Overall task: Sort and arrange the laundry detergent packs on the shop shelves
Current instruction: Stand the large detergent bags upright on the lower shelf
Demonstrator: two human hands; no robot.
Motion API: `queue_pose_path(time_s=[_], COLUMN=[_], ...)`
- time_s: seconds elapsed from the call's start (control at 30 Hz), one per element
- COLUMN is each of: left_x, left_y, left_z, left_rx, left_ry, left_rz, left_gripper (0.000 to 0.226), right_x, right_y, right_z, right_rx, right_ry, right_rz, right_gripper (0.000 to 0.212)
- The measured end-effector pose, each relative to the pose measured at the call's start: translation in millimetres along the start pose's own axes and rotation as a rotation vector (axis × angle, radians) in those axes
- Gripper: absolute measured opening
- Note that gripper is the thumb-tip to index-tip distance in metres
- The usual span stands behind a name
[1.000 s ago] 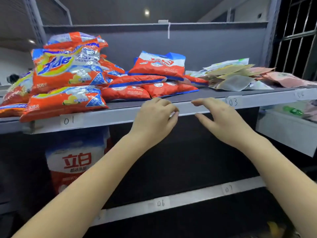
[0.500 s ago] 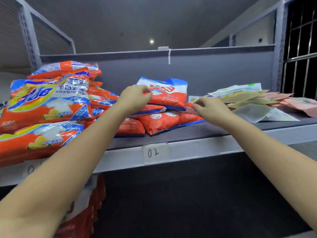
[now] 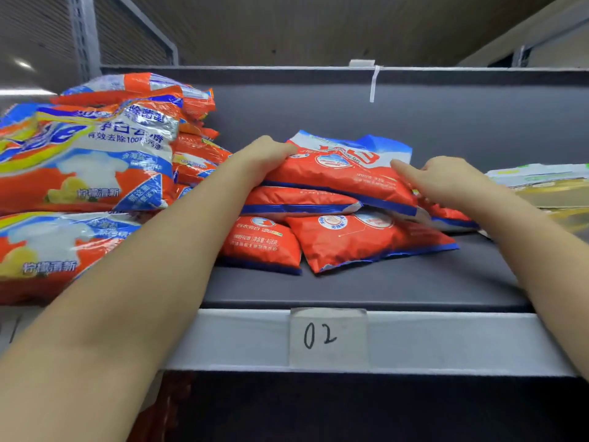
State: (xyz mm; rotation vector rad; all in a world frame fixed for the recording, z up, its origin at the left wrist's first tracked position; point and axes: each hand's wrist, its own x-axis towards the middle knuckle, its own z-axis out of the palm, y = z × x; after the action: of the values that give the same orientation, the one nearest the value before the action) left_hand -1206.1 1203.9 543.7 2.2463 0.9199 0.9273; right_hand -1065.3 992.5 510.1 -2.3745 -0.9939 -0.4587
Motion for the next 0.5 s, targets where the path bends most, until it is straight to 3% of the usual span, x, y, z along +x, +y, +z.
queue_pose_path(time_s=[0.1, 0.23, 0.3, 0.37, 0.5], left_x=[-7.3, -22.8, -27.8, -33.0, -47.6], left_y=[0.3, 0.0, 2.1, 7.0, 17.7], left_z=[-5.5, -10.6, -14.2, -20.1, -28.9], left_rx=[-0.190, -0.489, -0.609, -0.759, -0.883], left_ry=[-0.045, -0.210, -0.254, -0.236, -0.171], left_rz=[-0.078, -0.078, 0.047, 0.187, 0.434], left_gripper=[0.065, 0.020, 0.011, 0.016, 0.023], right_x=[-4.6, -11.2, -13.6, -16.6, -22.5], right_y=[2.3, -1.1, -3.1, -4.2, -5.0], right_z=[-1.6, 0.5, 1.0, 1.1, 0.5], right_rx=[0.002, 0.270, 0.354, 0.505, 0.940], right_ry=[-0.005, -0.043, -0.035, -0.026, -0.175], right_rz=[0.001, 0.002, -0.008, -0.022, -0.062], right_gripper=[0.065, 0.054, 0.051, 0.044, 0.026])
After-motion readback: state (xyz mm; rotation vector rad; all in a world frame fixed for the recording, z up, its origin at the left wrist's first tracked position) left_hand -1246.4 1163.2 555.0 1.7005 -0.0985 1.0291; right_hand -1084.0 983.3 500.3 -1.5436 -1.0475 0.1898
